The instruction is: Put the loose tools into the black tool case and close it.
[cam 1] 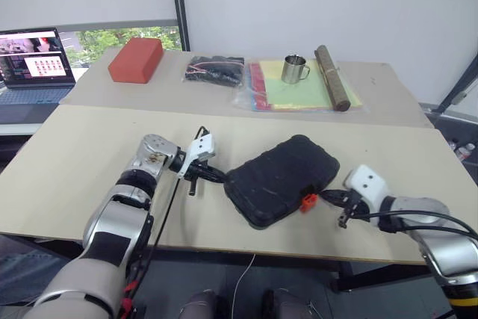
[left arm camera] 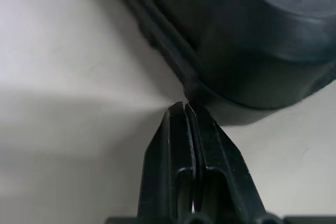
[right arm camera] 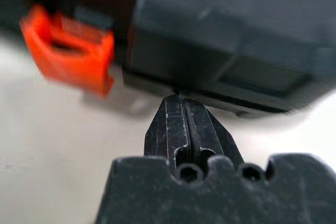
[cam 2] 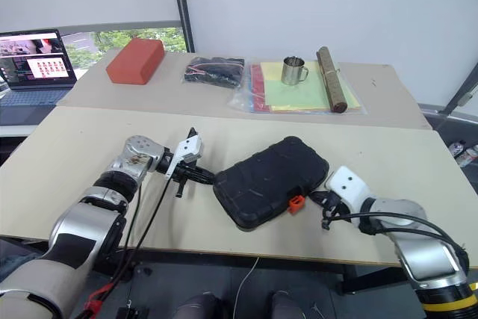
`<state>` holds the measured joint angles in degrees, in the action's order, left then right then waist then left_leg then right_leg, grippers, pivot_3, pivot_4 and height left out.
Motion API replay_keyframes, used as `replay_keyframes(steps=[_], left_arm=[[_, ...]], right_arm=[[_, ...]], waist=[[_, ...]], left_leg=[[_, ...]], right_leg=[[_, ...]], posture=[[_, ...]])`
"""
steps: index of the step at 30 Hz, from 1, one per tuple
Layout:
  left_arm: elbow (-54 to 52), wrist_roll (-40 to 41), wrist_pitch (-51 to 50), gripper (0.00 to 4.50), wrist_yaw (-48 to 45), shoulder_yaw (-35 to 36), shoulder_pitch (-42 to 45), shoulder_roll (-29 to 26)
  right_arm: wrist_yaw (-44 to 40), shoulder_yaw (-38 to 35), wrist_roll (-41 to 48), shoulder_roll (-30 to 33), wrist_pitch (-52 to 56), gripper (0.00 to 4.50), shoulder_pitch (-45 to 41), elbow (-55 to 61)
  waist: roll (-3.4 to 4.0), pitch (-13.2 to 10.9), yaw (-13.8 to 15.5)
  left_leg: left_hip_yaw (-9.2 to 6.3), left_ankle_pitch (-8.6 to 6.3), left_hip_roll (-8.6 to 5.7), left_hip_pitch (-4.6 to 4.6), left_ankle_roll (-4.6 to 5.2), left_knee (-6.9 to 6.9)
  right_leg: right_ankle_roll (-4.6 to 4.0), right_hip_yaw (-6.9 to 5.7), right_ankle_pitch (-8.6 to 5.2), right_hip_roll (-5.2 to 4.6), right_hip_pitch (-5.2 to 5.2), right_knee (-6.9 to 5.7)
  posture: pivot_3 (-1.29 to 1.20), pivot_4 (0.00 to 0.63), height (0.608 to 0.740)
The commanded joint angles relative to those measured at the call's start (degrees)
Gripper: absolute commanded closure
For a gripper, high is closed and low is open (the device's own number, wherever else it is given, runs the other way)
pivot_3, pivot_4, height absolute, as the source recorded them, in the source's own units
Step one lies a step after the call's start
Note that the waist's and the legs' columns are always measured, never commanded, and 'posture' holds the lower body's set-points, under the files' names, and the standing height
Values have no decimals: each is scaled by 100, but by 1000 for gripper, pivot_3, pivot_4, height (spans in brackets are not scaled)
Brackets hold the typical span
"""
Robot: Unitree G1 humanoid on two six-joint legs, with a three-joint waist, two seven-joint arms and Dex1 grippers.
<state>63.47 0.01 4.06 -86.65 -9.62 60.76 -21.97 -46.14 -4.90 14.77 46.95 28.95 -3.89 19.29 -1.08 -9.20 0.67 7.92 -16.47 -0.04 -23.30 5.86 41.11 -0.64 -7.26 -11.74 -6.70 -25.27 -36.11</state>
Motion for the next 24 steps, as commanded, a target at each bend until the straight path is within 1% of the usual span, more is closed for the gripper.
replay_keyframes(steps=[1,3,5,7,9,10,14,17,21,24], left_arm=[[-978,717,-1066,4395,-239,563,192,-251],[-1658,1042,-1893,4395,-344,678,83,-320],[-2740,1327,-2649,4395,-265,600,-239,-253],[-3507,1263,-2711,4395,-82,266,-614,-41],[-3805,1066,-2573,4395,185,-25,-839,190],[-3875,1011,-2543,4395,293,-104,-898,254],[-3528,383,-1709,4395,841,-661,-985,544],[-3265,70,-1117,4395,943,-920,-962,530],[-3132,87,-937,4395,862,-974,-943,472],[-3118,134,-895,4395,809,-966,-939,440]], right_arm=[[-158,-762,652,77,383,4500,436,833],[-127,-1083,1035,14,683,4500,583,1167],[47,-1298,1484,-137,1060,4500,642,1529],[269,-1203,1632,-289,1265,4500,574,1723],[455,-1037,1636,-392,1367,4500,454,1758],[515,-990,1643,-420,1408,4500,410,1761],[664,-568,1513,-425,1523,4500,246,1623],[705,-422,1347,-305,1520,4500,286,1518],[728,-657,1430,-264,1582,4500,499,1596],[741,-879,1451,-246,1571,4500,817,1717]], waist=[[0,0,-6],[1,0,-12],[1,0,-23],[2,1,-19],[4,2,12],[4,1,20],[3,1,26],[6,3,61],[7,4,79],[10,6,78]], left_leg=[[-1,0,4,2,0,-2],[-1,1,6,3,0,-7],[-1,1,5,6,1,-6],[-3,0,4,20,1,-5],[-4,-1,2,42,1,-7],[-10,-2,0,50,1,-5],[-8,-2,0,36,1,-1],[-8,-1,-1,40,2,-2],[-9,-3,-1,43,3,-3],[-9,-3,-1,43,4,-4]], right_leg=[[-3,0,-2,7,1,-2],[-4,0,-2,22,1,-2],[-3,1,-3,29,5,-1],[-2,7,-3,24,20,-1],[1,14,-4,16,42,2],[1,17,-5,9,52,3],[-2,24,-1,5,35,3],[-6,22,1,1,40,3],[-6,21,1,-4,43,5],[-6,20,1,-4,43,4]], posture=[[0,150,736],[0,150,736],[0,150,736],[0,150,736],[0,150,736],[0,150,736],[0,150,736],[0,150,736],[0,150,736],[0,150,736]])
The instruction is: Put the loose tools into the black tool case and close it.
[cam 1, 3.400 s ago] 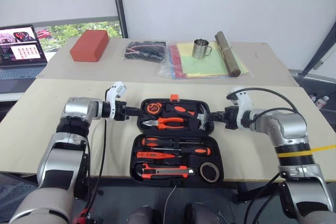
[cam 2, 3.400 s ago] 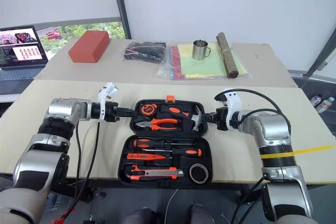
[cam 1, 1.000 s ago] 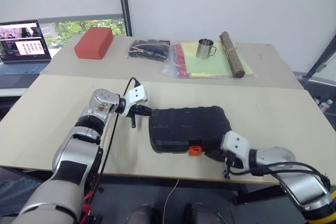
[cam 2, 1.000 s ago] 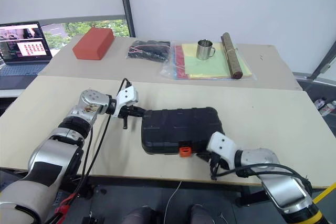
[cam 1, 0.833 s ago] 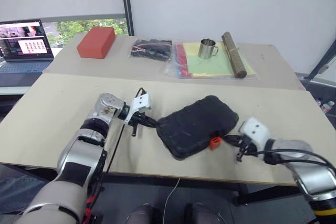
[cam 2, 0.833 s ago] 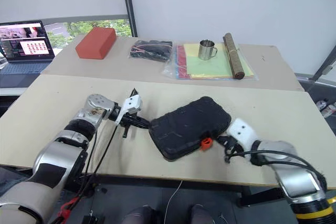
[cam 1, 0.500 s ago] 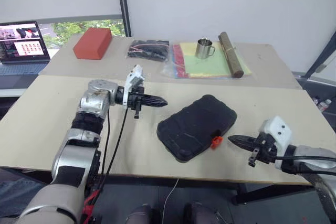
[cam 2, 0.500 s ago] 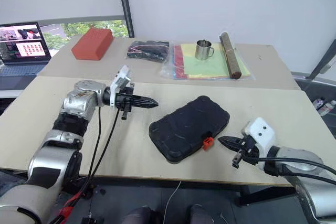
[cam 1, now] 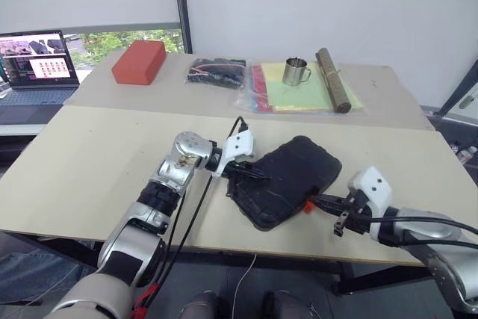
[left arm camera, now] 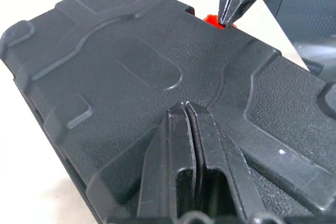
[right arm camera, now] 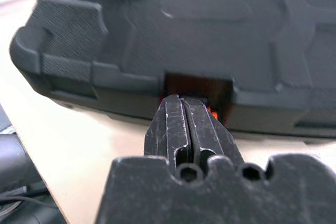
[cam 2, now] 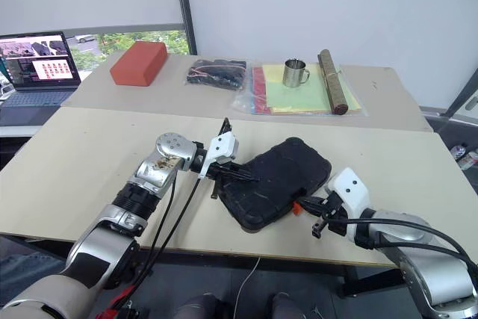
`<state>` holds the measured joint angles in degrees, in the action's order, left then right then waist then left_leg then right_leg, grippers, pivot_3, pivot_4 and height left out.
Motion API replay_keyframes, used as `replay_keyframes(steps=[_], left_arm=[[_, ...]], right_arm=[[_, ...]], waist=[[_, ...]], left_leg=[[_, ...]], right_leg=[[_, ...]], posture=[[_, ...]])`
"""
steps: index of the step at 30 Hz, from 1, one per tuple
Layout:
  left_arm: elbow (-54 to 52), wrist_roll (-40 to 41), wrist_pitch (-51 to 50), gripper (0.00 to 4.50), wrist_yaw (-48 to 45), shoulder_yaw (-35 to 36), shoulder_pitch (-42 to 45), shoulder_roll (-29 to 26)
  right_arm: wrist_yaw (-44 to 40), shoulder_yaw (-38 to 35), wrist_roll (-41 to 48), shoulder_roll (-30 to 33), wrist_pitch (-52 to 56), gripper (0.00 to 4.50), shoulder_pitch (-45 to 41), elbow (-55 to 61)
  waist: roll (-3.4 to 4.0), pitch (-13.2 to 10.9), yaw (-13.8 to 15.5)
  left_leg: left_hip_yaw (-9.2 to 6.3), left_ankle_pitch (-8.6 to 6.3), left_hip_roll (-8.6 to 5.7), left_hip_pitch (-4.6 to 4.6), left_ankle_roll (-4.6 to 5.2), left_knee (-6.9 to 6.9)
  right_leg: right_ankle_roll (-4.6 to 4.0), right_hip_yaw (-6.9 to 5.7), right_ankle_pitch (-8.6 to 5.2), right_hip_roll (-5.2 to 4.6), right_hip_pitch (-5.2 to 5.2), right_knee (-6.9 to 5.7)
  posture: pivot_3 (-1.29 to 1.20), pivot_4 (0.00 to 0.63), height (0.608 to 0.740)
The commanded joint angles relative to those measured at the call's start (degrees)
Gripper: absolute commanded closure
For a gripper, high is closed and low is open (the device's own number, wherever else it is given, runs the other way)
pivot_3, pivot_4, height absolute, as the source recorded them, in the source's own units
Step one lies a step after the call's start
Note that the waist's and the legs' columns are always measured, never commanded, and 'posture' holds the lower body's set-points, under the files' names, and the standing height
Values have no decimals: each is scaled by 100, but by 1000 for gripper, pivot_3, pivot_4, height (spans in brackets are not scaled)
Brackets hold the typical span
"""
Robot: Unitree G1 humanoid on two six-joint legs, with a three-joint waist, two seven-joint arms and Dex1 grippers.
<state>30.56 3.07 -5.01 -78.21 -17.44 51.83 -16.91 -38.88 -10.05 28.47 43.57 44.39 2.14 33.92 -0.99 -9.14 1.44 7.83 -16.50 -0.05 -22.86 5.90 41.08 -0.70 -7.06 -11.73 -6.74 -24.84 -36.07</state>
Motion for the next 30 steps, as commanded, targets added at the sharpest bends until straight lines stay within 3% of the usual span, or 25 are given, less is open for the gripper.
replay_keyframes(steps=[1,14,24,30], left_arm=[[172,-150,13,4395,-57,-175,-42,-69],[428,-204,374,4395,-129,-339,203,159],[891,-526,1096,4395,-18,-584,428,438],[1352,-934,1863,4395,131,-842,493,504]], right_arm=[[16,-413,73,88,0,4500,327,282],[243,-389,-40,-88,-104,4500,782,212],[399,518,-578,-454,-455,4500,-96,-526],[331,382,-398,-286,-226,4500,-559,-106]], waist=[[1,1,1],[2,2,29],[2,2,52],[3,2,0]], left_leg=[[0,0,0,0,0,0],[0,-7,1,0,12,2],[3,-10,1,-1,17,4],[3,-9,3,0,17,5]], right_leg=[[0,0,0,0,1,0],[3,0,-2,5,3,2],[4,2,-2,7,2,5],[3,1,-1,5,2,5]], posture=[[0,150,736],[0,150,736],[0,150,736],[0,150,736]])
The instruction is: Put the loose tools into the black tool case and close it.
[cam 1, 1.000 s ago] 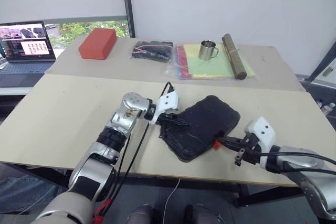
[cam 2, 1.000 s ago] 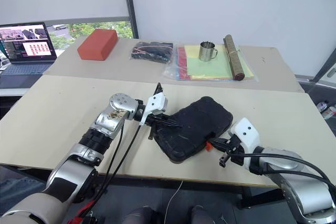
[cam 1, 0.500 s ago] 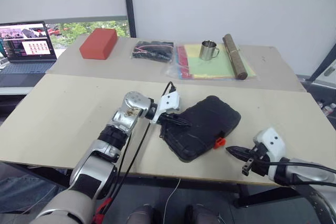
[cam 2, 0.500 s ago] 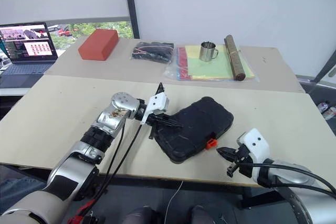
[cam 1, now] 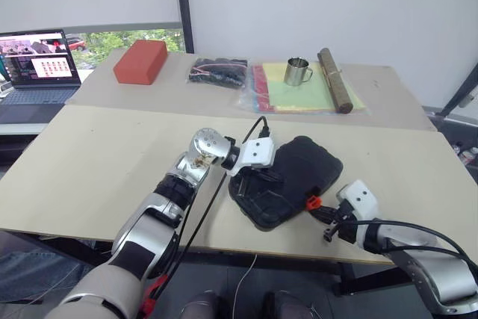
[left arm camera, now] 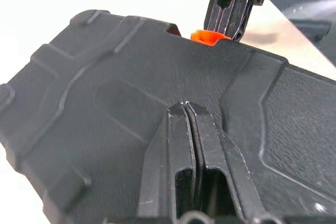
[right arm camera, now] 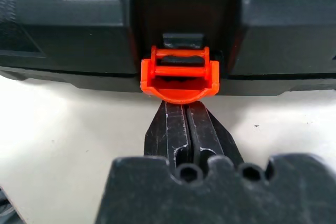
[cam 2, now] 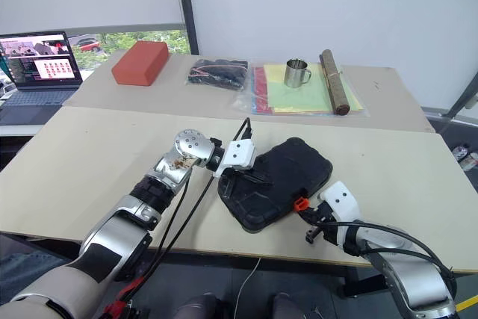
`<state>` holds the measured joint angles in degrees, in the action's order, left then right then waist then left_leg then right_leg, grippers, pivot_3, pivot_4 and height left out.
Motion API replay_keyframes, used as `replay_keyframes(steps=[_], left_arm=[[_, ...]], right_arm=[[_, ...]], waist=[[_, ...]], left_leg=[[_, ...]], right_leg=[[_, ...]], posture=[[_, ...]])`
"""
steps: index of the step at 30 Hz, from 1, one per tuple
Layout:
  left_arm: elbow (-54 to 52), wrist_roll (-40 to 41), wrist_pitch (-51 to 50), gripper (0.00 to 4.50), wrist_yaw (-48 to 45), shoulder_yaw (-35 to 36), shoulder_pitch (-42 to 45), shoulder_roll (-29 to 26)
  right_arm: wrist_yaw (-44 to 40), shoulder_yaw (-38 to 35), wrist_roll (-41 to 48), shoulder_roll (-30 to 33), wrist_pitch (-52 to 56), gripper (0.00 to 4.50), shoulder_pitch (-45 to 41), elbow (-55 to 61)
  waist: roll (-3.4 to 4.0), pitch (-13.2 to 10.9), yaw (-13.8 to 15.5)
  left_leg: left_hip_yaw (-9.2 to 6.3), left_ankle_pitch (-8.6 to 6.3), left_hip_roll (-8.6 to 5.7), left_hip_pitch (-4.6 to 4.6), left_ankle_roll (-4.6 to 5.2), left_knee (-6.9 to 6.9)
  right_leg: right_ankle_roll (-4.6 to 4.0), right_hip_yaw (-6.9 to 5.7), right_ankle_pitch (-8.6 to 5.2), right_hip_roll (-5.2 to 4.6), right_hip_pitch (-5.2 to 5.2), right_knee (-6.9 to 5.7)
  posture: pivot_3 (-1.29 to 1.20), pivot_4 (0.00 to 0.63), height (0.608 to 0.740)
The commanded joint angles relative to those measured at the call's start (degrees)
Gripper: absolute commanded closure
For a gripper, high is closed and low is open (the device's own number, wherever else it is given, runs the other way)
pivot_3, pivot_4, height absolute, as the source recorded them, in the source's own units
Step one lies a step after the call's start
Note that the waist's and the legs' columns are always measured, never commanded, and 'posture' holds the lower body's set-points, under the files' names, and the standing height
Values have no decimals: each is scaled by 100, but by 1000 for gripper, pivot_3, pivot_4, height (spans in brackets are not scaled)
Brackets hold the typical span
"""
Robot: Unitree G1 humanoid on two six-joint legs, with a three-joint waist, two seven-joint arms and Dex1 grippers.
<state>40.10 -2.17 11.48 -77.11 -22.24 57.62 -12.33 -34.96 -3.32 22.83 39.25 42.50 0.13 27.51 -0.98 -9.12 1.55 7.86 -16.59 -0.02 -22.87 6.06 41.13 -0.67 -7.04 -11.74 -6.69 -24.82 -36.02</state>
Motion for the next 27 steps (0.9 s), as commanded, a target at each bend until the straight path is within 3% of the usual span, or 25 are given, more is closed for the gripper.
replay_keyframes(steps=[1,27], left_arm=[[482,-432,272,4395,37,-364,-67,65],[634,-450,364,4395,-7,-343,-173,-1]], right_arm=[[-65,-298,152,181,-45,4500,-407,571],[-124,-80,139,164,142,4500,-1003,549]], waist=[[1,1,-22],[20,15,-132]], left_leg=[[1,0,0,1,0,0],[7,-1,11,11,1,-2]], right_leg=[[0,1,0,-1,0,-1],[-1,3,2,1,2,-3]], posture=[[0,150,736],[0,150,736]])
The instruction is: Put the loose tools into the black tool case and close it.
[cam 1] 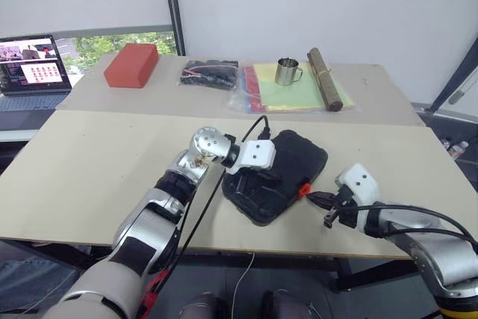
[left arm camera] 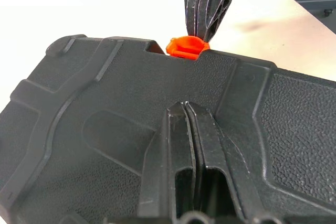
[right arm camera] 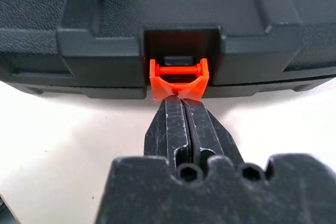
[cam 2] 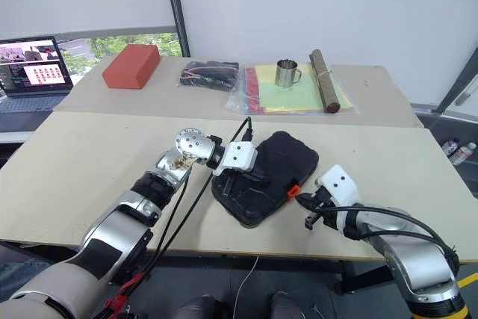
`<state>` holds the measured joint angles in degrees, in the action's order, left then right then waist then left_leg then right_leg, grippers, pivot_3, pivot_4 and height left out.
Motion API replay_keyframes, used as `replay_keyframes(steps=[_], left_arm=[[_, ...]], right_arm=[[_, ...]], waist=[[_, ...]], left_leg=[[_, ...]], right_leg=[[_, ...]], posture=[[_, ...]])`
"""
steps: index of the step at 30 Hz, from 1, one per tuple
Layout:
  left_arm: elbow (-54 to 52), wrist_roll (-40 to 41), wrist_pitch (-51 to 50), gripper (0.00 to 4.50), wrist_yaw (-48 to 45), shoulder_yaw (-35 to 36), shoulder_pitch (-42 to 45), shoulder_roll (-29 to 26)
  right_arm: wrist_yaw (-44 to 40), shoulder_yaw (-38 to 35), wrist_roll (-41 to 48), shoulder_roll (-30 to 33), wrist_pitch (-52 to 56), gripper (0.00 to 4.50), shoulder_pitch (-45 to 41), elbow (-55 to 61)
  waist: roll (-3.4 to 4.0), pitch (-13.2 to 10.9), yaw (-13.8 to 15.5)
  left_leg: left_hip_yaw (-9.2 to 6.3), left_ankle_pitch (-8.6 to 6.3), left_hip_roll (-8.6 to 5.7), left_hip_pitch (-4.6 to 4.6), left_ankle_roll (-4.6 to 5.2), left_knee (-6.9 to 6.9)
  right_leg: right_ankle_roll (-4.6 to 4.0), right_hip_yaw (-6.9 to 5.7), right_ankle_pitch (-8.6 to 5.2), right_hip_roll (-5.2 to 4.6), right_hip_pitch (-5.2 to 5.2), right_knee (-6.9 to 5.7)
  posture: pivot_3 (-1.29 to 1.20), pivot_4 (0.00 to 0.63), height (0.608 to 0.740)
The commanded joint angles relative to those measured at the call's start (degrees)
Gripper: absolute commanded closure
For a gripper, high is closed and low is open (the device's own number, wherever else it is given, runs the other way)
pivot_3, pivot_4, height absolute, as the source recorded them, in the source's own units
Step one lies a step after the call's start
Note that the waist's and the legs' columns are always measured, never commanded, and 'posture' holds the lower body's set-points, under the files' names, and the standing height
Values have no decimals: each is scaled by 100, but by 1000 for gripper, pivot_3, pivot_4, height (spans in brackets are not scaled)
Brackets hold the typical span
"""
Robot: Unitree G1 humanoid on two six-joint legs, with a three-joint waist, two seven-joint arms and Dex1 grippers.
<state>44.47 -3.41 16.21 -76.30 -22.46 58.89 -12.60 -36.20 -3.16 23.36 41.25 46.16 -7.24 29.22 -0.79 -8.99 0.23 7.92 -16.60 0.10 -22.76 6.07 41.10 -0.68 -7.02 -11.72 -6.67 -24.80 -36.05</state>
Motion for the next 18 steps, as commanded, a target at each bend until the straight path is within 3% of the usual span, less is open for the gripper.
replay_keyframes(steps=[1,7,8,10,11,13,18], left_arm=[[197,-325,-110,4395,-87,-322,-304,26],[148,-222,-310,4395,-67,-178,-334,-42],[97,-124,-493,4461,-94,-73,-336,-107],[-56,172,-983,3917,-170,238,-311,-312],[-238,392,-1335,3747,-271,467,-319,-521],[-654,757,-1950,2976,-465,818,-385,-950],[-2249,1889,-3846,1135,-1410,1669,-954,-2634]], right_arm=[[-9,-77,76,-39,-225,4500,-273,374],[-125,-133,113,94,-154,4500,-23,447],[-189,-289,238,147,-67,4212,80,524],[-410,-716,536,326,84,3774,283,653],[-656,-1045,739,490,94,3401,421,697],[-1162,-1664,1151,805,102,2667,654,700],[-2733,-2968,1740,1885,39,1035,999,-20]], waist=[[0,3,2],[7,16,61],[9,17,61],[8,17,56],[7,17,44],[11,17,-26],[14,6,-100]], left_leg=[[0,0,0,1,0,-1],[-3,-4,0,3,5,-1],[-3,-5,0,3,7,-1],[-3,-5,0,2,7,-1],[-4,-5,0,1,7,-2],[1,-4,1,-6,7,-4],[13,5,18,-14,-10,-19]], right_leg=[[0,0,0,0,1,0],[-1,-5,0,-2,10,4],[-1,-5,0,-3,10,5],[-2,-5,0,-1,11,7],[-2,-6,0,0,11,9],[-2,-2,0,4,-1,6],[-4,1,0,26,-28,0]], posture=[[0,150,736],[0,150,736],[0,150,736],[0,150,736],[0,150,736],[0,150,736],[0,150,736]])
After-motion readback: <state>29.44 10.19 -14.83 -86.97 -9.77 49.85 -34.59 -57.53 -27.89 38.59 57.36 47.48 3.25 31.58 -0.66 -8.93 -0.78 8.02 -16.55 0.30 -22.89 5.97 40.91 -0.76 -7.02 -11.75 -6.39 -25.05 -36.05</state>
